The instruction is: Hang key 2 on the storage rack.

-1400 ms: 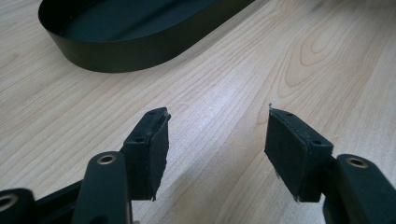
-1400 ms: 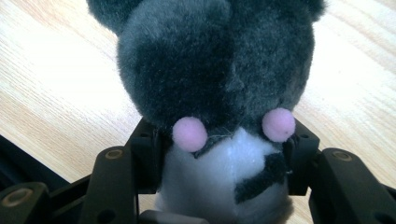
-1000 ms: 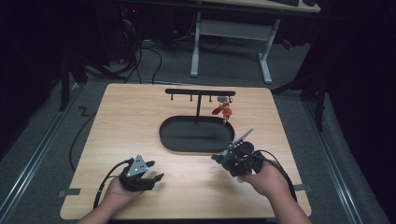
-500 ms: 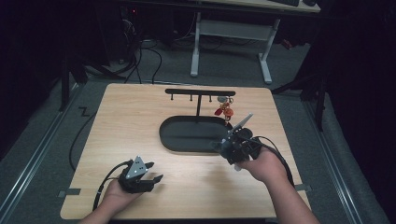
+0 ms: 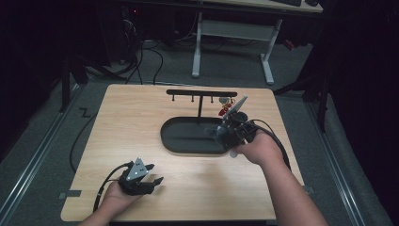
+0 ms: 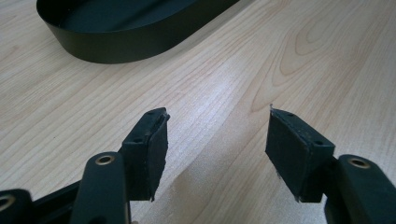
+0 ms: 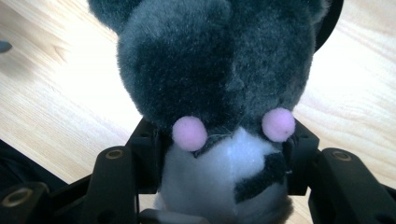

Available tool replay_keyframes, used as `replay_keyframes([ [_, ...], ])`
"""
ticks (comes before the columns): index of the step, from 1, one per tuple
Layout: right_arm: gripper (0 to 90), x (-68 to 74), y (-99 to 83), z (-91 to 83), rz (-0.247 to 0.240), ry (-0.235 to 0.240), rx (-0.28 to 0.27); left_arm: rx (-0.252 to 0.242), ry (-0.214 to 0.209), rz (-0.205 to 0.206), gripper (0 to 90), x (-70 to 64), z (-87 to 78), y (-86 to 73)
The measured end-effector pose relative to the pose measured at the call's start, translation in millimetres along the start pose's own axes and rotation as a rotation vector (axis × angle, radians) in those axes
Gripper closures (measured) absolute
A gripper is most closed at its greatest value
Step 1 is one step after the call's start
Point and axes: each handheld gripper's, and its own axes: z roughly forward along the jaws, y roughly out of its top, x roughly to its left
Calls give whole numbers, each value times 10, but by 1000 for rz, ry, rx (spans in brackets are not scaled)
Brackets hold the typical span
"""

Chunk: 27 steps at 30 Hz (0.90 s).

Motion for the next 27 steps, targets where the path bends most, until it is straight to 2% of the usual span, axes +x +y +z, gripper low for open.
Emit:
replay_keyframes([
  [1, 459, -19, 30, -22, -14, 1, -9, -1, 1, 2, 392, 2, -3, 1],
  [9, 460, -75, 230, -196, 25, -11, -21, -8, 1, -1, 393, 8, -16, 5],
  [12, 460, -114, 289, -229, 29, -34, -28, -7, -1, 1, 393, 8, -16, 6],
  [17, 461, -171, 387, -281, 61, -37, -43, -6, -2, 4, 393, 8, -17, 6],
  [27, 461, -204, 572, -376, 85, -59, -80, -11, -4, 2, 393, 8, -19, 7],
])
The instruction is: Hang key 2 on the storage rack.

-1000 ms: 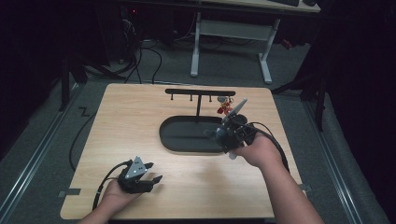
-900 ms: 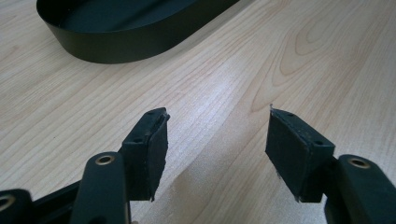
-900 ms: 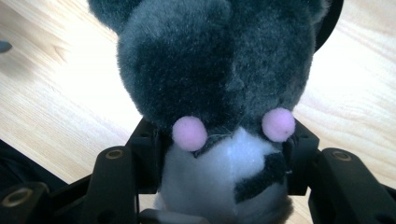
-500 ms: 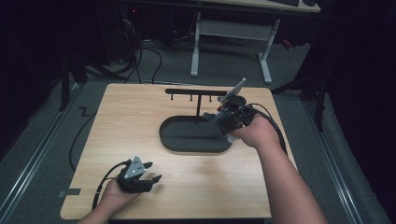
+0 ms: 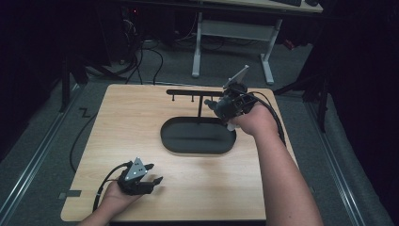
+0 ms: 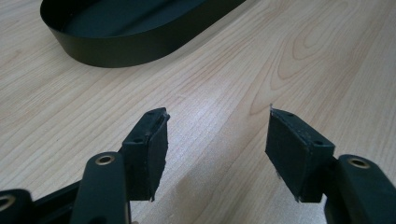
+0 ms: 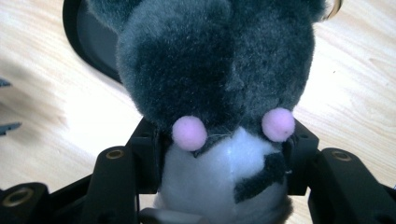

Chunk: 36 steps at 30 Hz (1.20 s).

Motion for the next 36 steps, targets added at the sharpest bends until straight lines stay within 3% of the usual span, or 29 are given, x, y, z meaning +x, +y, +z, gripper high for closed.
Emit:
replay_keyframes([
  [5, 460, -10, 65, 19, 28, -48, -39, 1, -3, 1, 393, 4, -2, 4],
  [8, 461, -11, 69, 88, 36, -76, -34, -1, -4, 1, 393, 3, 0, 6],
  [13, 461, 48, 5, 300, -5, -56, 35, 1, -6, 3, 393, -10, 12, 8],
  [17, 460, 30, -22, 453, -11, -51, 53, 4, -4, 4, 394, -12, 4, 0],
  [25, 448, 41, 4, 673, -18, -54, 40, 9, -6, 4, 394, -8, 2, -5],
  [36, 428, 6, 53, 916, 14, -38, 7, 12, -8, 4, 401, -5, 7, -7],
])
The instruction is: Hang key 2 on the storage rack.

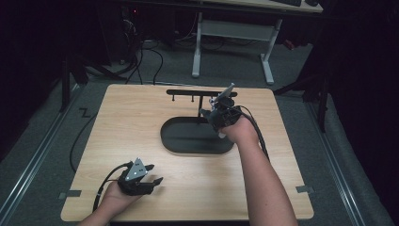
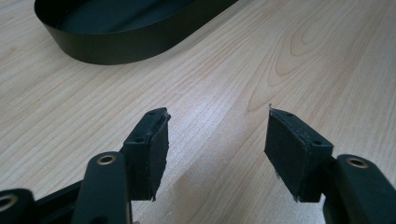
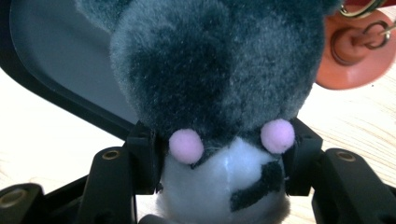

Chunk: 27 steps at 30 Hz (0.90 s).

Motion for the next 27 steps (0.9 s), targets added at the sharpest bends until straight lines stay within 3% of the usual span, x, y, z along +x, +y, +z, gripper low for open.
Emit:
replay_keyframes([
  [5, 370, 0, -31, 0, 15, 13, -17, 1, -2, 0, 401, -4, -1, 2],
  [16, 327, -18, -149, -243, 23, 33, -98, 7, -3, 5, 401, -39, 18, 5],
  [27, 321, -2, -331, -127, 19, 56, -94, 8, -6, 5, 400, -40, 23, 9],
])
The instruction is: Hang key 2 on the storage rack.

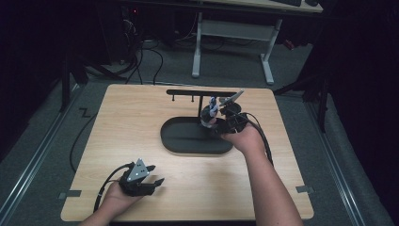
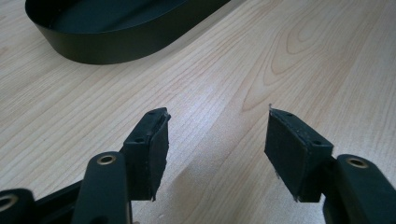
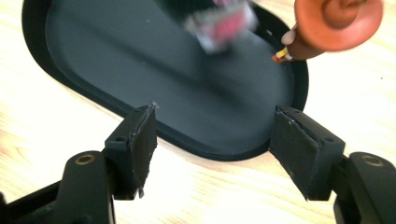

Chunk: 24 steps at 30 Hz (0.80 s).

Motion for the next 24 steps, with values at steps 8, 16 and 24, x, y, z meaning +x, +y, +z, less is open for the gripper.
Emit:
replay_keyframes([
  [8, 339, -35, -235, 153, 4, 39, -12, 3, -1, 0, 398, -10, 16, -1],
  [16, 346, -28, -577, 287, -8, 46, -62, 12, -1, 5, 398, -24, 35, -4],
  [24, 346, -82, -982, 394, 30, 65, -130, 21, 0, 3, 398, -34, 49, -12],
])
